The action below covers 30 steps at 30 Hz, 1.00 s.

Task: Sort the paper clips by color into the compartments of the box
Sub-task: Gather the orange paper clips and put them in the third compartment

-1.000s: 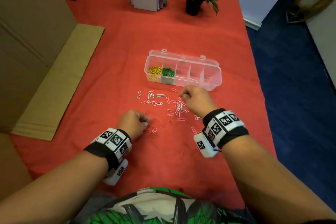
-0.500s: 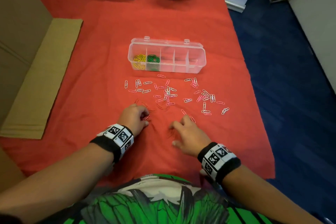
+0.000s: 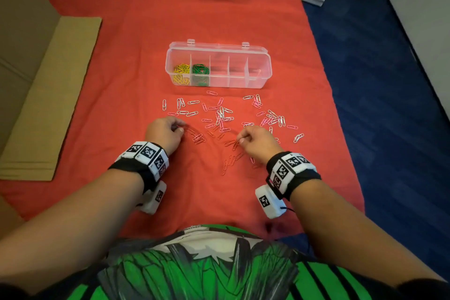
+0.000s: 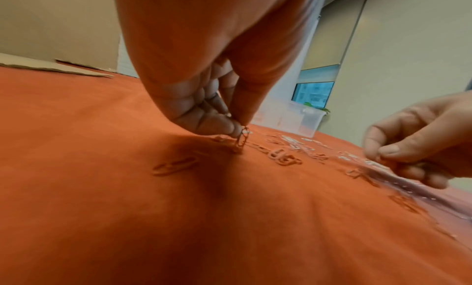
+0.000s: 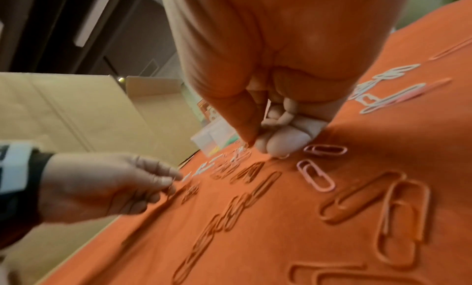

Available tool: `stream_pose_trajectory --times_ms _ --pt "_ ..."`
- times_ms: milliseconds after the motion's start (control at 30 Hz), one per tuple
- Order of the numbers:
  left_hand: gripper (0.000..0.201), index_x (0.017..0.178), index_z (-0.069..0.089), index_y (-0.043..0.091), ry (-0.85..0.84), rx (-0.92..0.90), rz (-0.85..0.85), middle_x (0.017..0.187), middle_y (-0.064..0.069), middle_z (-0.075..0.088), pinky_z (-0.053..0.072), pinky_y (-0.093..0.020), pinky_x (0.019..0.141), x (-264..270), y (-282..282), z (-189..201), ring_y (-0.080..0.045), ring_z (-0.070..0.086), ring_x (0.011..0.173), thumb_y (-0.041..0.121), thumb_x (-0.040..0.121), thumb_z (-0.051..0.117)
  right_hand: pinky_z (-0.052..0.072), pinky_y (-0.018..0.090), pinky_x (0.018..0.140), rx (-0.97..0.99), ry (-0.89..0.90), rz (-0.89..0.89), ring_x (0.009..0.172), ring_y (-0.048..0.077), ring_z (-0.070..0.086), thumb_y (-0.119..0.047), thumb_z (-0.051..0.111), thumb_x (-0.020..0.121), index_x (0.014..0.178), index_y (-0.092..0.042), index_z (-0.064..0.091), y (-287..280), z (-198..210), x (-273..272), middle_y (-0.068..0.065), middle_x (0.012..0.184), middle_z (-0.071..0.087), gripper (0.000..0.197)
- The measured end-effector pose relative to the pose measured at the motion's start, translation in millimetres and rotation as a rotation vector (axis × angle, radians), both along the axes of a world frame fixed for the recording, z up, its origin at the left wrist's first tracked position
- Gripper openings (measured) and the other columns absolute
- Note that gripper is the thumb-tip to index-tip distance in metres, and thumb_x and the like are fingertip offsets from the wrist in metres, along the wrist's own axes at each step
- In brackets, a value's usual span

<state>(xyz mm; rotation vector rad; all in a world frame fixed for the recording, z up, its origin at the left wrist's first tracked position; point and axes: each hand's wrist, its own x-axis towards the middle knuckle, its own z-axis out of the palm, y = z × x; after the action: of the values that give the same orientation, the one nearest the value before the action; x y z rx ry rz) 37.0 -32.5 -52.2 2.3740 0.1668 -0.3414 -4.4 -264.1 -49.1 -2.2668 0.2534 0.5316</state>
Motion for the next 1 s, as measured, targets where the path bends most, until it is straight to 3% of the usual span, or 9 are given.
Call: stream_pose_trajectory --times_ms 100,200,333,400,500,633,767,900,1000 --pt "0.018 0.096 0.069 0.017 -0.025 0.068 0.075 0.086 -0.009 0.069 0.044 -0.026 0.074 0.6 13.1 -0.3 -0.025 0.062 0.082 0.011 0.084 0.057 0.052 0.029 0.066 0.202 0.109 -0.226 0.065 0.014 0.057 -0.004 0.050 0.088 0.069 -0.021 0.056 -6.3 -1.6 0.6 -0.001 0.069 0.059 0.026" --pt "0.022 0.098 0.069 0.013 -0.062 0.094 0.110 0.097 -0.012 0.071 0.045 -0.027 0.082 1.0 22.5 -1.2 -0.029 0.064 0.091 0.008 0.083 0.055 0.050 0.024 0.049 0.495 0.153 -0.463 0.056 0.017 0.056 0.007 0.036 0.087 0.074 -0.012 0.052 -7.1 5.5 -2.8 0.006 0.067 0.057 0.028" --pt "0.021 0.099 0.069 0.014 -0.142 0.124 0.052 0.103 -0.014 0.064 0.044 -0.028 0.087 -4.5 18.1 0.6 -0.029 0.063 0.089 0.009 0.080 0.059 0.043 0.022 0.048 0.642 0.165 -0.512 0.055 0.012 0.047 0.000 0.043 0.088 0.082 -0.011 0.054 -5.3 6.9 -7.2 0.001 0.067 0.050 0.017" --pt "0.016 0.094 0.071 0.015 -0.150 0.138 -0.039 0.099 -0.011 0.065 0.042 -0.026 0.083 -10.5 6.7 2.4 -0.026 0.061 0.089 0.013 0.080 0.063 0.044 0.023 0.052 0.462 0.142 -0.428 0.058 0.011 0.048 -0.003 0.049 0.087 0.080 -0.015 0.058 -3.4 0.2 -4.6 0.000 0.071 0.054 0.017" --pt "0.017 0.095 0.072 0.017 -0.119 0.129 -0.196 0.101 -0.007 0.068 0.041 -0.024 0.088 -18.8 -12.4 1.5 -0.024 0.062 0.096 0.015 0.078 0.067 0.049 0.028 0.076 0.063 -0.010 -0.164 0.079 0.016 0.058 -0.001 0.047 0.084 0.087 -0.016 0.066 2.2 -8.4 1.1 0.002 0.090 0.063 0.025" --pt "0.027 0.103 0.070 0.018 -0.104 0.179 -0.288 0.103 -0.008 0.064 0.045 -0.029 0.090 -24.4 -23.0 -3.6 -0.025 0.059 0.099 0.018 0.076 0.070 0.045 0.033 0.091 -0.195 -0.186 0.218 0.103 0.026 0.050 0.003 0.047 0.076 0.103 -0.015 0.064 9.7 -15.0 -2.2 0.008 0.102 0.051 0.036" --pt "0.017 0.095 0.069 0.014 -0.081 0.198 -0.286 0.101 -0.011 0.064 0.043 -0.030 0.085 -23.9 -20.5 -4.0 -0.028 0.059 0.097 0.016 0.079 0.065 0.044 0.041 0.089 -0.393 -0.293 0.398 0.102 0.030 0.044 0.002 0.051 0.075 0.102 -0.011 0.056 17.2 -18.9 -7.2 0.010 0.105 0.046 0.030" --pt "0.015 0.094 0.069 0.014 -0.067 0.126 -0.173 0.094 -0.009 0.068 0.040 -0.024 0.075 -22.5 -17.0 -0.8 -0.024 0.060 0.086 0.021 0.082 0.065 0.044 0.040 0.085 -0.481 -0.335 0.412 0.102 0.031 0.046 0.001 0.051 0.081 0.098 -0.006 0.053 22.3 -17.9 -9.4 0.012 0.106 0.047 0.018" --pt "0.016 0.097 0.068 0.015 -0.115 0.140 -0.087 0.093 -0.013 0.067 0.044 -0.030 0.079 -16.8 -8.8 1.0 -0.029 0.061 0.088 0.021 0.083 0.062 0.043 0.040 0.088 -0.479 -0.315 0.407 0.104 0.031 0.048 -0.003 0.050 0.084 0.099 -0.008 0.053 20.3 -16.7 -7.8 0.012 0.106 0.052 0.016"
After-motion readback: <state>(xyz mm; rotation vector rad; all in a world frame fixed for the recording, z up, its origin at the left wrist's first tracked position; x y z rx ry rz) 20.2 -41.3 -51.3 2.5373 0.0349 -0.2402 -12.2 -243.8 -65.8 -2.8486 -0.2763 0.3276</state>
